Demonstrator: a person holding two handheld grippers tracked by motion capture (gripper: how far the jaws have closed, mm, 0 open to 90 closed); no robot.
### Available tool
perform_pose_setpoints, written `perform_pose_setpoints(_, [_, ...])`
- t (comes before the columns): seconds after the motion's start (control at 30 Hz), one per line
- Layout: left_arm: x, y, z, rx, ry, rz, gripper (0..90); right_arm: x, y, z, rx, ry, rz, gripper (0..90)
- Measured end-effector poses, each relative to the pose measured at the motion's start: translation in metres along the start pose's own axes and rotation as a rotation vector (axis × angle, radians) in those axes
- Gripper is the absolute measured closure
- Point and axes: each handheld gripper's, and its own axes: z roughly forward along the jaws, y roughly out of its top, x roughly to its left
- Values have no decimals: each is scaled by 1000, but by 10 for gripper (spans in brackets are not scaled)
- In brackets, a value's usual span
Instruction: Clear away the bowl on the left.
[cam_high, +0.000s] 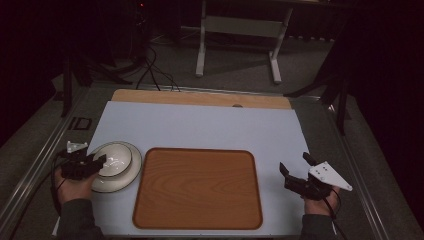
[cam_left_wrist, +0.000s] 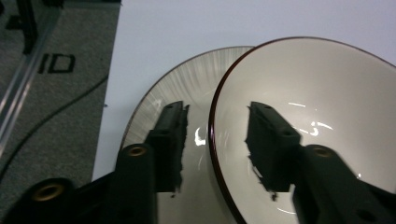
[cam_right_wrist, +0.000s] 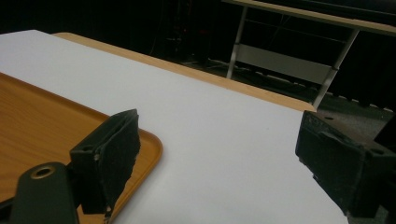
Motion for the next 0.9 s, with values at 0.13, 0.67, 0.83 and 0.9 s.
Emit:
perform_pose_setpoints(0.13, [0,1,3,31,-16,-15,672,0,0,0,0,-3,-1,133])
perform_pose_setpoints(0.67, [0,2,4,141,-11,-101,771,0,0,0,0,-8,-5,134])
perform_pose_setpoints(0.83, [0,2,3,146,-32,-121,799,0,0,0,-4,-8,-8,135])
perform_pose_setpoints(0.9, [1,2,2,144,-39,-136,808,0,1,-1,-5,-9,-6,135])
